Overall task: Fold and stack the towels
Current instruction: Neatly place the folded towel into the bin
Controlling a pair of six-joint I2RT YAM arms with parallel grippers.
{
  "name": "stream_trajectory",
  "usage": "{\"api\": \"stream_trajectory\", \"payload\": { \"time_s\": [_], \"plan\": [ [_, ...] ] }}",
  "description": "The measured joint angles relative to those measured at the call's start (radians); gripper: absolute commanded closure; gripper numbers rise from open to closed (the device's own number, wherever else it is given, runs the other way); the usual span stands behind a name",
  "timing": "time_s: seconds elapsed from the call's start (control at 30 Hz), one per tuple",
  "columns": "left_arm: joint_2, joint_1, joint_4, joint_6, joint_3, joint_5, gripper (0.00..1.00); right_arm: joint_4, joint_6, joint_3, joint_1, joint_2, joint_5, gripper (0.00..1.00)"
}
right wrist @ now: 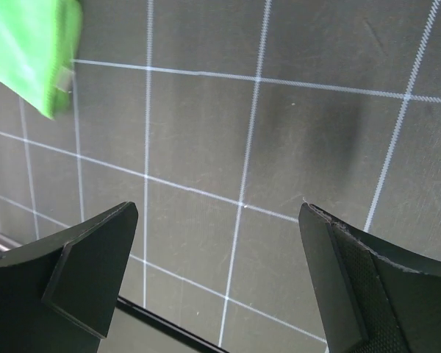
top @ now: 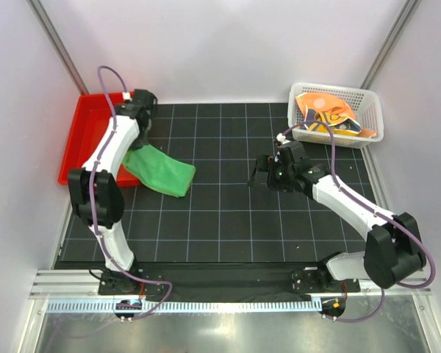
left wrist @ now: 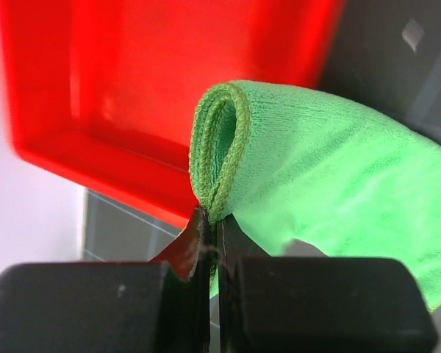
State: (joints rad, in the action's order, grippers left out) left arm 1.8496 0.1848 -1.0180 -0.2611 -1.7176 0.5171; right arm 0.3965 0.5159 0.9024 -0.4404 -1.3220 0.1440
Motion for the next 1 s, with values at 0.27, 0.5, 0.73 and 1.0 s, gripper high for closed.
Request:
{"api": "stream_trajectory", "payload": {
  "time_s": [0.27,0.5,0.73,1.0],
  "plan": [
    [0.130,-0.159,-0.016,0.084,-0.236,0.039,1.00,-0.009,-0.017,0.005,0.034,-0.061,0.008,0.01],
    [0.194,-0.219,0.010,0.133,-0.259,0.052,1.00,-0.029,-0.017,0.005,0.052,-0.075,0.029,0.00],
    [0.281,-0.293,0.043,0.142,-0.278,0.056,1.00,-0.045,-0.017,0.005,0.057,-0.075,0.044,0.00],
    [0.334,-0.353,0.071,0.138,-0.284,0.040,1.00,-0.060,-0.017,0.005,0.064,-0.075,0.060,0.00]
  ]
}}
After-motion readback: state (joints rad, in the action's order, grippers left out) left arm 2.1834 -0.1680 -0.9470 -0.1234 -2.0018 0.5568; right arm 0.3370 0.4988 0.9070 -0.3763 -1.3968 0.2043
